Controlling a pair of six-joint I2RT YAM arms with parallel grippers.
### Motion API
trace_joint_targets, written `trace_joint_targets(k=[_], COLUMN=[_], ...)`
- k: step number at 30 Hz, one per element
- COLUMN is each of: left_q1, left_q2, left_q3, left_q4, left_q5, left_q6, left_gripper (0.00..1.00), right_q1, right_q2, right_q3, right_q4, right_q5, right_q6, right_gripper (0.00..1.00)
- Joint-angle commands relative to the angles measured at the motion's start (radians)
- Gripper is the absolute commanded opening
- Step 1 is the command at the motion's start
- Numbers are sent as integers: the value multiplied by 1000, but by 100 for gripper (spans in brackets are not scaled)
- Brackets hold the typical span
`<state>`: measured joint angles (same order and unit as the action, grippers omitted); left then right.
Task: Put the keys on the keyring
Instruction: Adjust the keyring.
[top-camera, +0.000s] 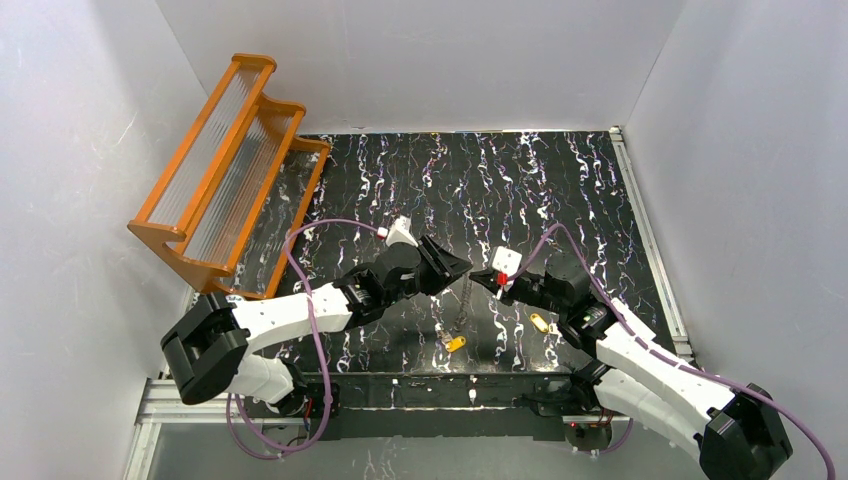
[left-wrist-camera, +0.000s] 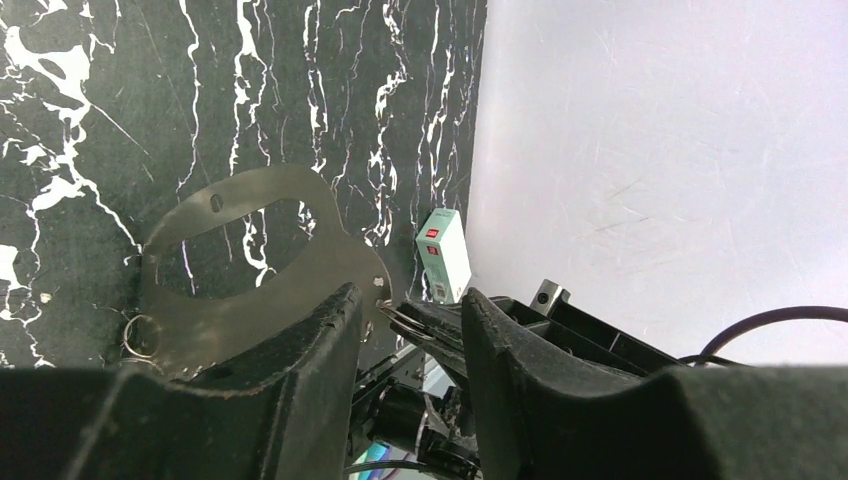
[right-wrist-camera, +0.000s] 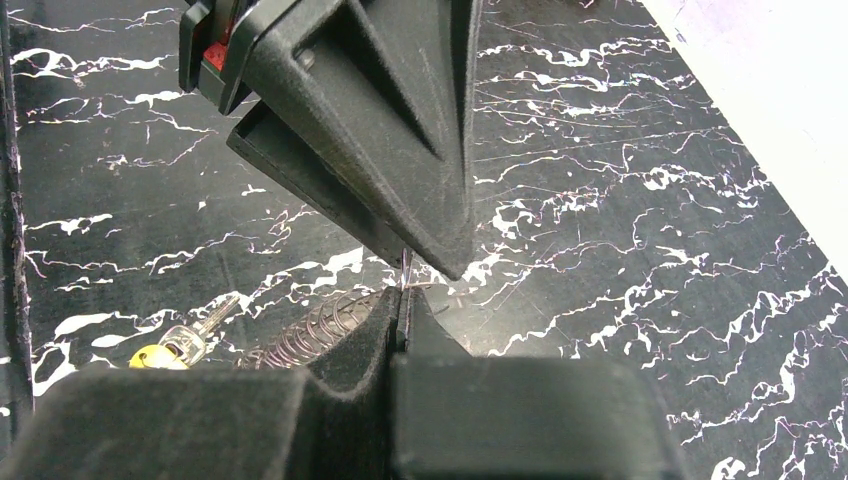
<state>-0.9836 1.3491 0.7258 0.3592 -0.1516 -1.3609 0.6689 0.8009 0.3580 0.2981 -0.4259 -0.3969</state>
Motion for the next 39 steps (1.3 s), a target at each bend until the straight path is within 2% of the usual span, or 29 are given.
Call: trace_joint_targets(k=[1, 5, 13, 18, 33, 35, 39], left_q1=[5, 5, 5, 5, 5, 5, 9], left_q2=[-25, 7, 2, -17, -15, -20, -28], left_q3=[-10, 18, 27, 5, -1, -3, 15], left_q4=[24, 27, -7, 3, 54, 49, 5], left_q5=[-25, 22, 44, 36, 24, 14, -19], left_q6=[-13, -9, -14, -29, -32, -28, 32], left_gripper=[36, 31, 39, 36, 0, 0, 0], right_q1=[6, 5, 6, 7, 11, 11, 11], right_q2=[-8, -5, 9, 22, 21, 18, 12], right_q3=[22, 21, 23, 28, 27, 27, 23], right_q4=[48, 52, 69, 77, 72, 74, 83], right_q5=[-18, -16, -4, -6, -8, -11, 0], right_q6=[-3, -5, -10, -19, -27, -24, -11], right_gripper=[1, 1, 1, 1, 1, 5, 28])
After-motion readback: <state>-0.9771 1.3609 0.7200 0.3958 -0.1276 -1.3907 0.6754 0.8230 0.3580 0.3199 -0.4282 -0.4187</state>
